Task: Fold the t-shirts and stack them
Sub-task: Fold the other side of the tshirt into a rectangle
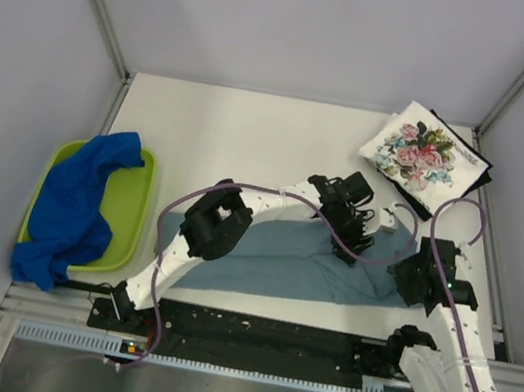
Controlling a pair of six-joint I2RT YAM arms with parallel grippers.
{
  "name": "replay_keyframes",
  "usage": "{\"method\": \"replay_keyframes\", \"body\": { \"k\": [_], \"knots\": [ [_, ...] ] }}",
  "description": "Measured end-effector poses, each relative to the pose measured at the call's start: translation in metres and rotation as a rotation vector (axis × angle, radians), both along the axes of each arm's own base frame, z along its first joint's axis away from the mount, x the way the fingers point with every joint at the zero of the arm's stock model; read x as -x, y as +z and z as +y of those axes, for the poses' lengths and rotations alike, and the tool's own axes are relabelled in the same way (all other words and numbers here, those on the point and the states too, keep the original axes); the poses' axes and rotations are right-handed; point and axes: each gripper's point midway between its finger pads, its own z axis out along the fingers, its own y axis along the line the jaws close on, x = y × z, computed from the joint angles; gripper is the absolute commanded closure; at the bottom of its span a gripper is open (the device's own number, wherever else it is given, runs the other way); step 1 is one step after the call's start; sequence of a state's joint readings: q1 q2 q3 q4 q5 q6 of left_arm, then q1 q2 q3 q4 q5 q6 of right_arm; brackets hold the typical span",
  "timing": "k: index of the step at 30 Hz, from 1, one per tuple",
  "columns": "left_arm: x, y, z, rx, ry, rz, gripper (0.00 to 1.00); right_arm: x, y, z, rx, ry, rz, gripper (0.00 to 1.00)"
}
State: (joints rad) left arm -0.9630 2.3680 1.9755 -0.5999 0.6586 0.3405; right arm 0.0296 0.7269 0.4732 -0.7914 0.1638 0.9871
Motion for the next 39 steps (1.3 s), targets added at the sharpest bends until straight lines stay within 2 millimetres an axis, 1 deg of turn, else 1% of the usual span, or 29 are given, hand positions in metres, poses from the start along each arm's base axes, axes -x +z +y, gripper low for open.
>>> {"method": "replay_keyframes", "body": {
  "k": [3, 6, 7, 8, 10, 12, 13, 16, 17, 23, 27, 28, 29, 30, 31, 32, 33, 34, 35, 37, 39],
  "knots": [
    [0.002, -0.008, 0.001, -0.020, -0.009, -0.010, 0.60, -0.004, 0.007, 0.002, -0.008, 0.014, -0.019, 0.45],
    [0.003, -0.011, 0.000, -0.028, -0.012, -0.023, 0.69, -0.003, 0.008, 0.006, -0.023, 0.030, -0.016, 0.43],
    [0.003, -0.011, 0.000, -0.026, -0.014, -0.025, 0.73, -0.003, 0.008, 0.007, -0.028, 0.035, -0.014, 0.43],
    [0.003, -0.010, -0.001, -0.023, -0.016, -0.025, 0.80, -0.003, 0.008, 0.008, -0.034, 0.039, -0.013, 0.44],
    [0.003, -0.008, -0.001, -0.018, -0.019, -0.022, 0.90, -0.003, 0.007, 0.011, -0.044, 0.045, -0.008, 0.51],
    [0.004, -0.007, -0.002, -0.011, -0.029, -0.021, 0.97, -0.002, 0.004, 0.012, -0.051, 0.047, -0.001, 0.62],
    [0.006, -0.007, -0.002, -0.011, -0.035, -0.017, 1.00, 0.000, 0.002, 0.012, -0.053, 0.048, 0.003, 0.69],
    [0.011, -0.007, 0.001, -0.013, -0.056, -0.006, 1.00, 0.004, -0.003, 0.012, -0.058, 0.035, 0.020, 0.94],
    [0.013, -0.008, 0.002, -0.016, -0.064, -0.001, 1.00, 0.005, -0.005, 0.012, -0.061, 0.028, 0.024, 1.00],
    [0.022, -0.007, 0.010, -0.033, -0.093, 0.020, 1.00, 0.005, -0.003, 0.013, -0.075, 0.010, 0.005, 1.00],
    [0.034, 0.004, 0.022, -0.029, -0.120, 0.030, 1.00, 0.007, 0.000, 0.012, -0.069, 0.007, -0.011, 1.00],
    [0.037, 0.009, 0.026, -0.024, -0.128, 0.030, 0.99, 0.008, 0.000, 0.011, -0.067, 0.006, -0.011, 1.00],
    [0.040, 0.014, 0.029, -0.015, -0.139, 0.024, 0.88, 0.008, 0.000, 0.011, -0.067, 0.005, -0.008, 1.00],
    [0.041, 0.018, 0.030, -0.010, -0.144, 0.017, 0.79, 0.009, 0.000, 0.011, -0.067, 0.003, -0.006, 1.00],
    [0.039, 0.023, 0.030, -0.002, -0.145, 0.001, 0.68, 0.009, -0.001, 0.011, -0.068, 0.001, -0.005, 1.00],
    [0.036, 0.026, 0.028, 0.005, -0.138, -0.019, 0.59, 0.009, -0.001, 0.011, -0.067, -0.003, -0.004, 1.00],
    [0.032, 0.028, 0.026, 0.012, -0.136, -0.040, 0.55, 0.009, -0.001, 0.010, -0.067, -0.005, -0.004, 1.00],
    [0.028, 0.029, 0.024, 0.009, -0.124, -0.050, 0.50, 0.009, -0.001, 0.010, -0.065, -0.006, -0.003, 1.00],
    [0.024, 0.031, 0.019, 0.015, -0.114, -0.062, 0.49, 0.009, -0.001, 0.010, -0.064, -0.006, -0.004, 1.00],
    [0.016, 0.034, 0.009, 0.029, -0.099, -0.074, 0.48, 0.009, -0.001, 0.010, -0.063, -0.007, -0.004, 1.00],
    [0.009, 0.033, -0.002, 0.046, -0.080, -0.079, 0.48, 0.009, -0.001, 0.010, -0.064, -0.007, -0.004, 1.00]
  ]
}}
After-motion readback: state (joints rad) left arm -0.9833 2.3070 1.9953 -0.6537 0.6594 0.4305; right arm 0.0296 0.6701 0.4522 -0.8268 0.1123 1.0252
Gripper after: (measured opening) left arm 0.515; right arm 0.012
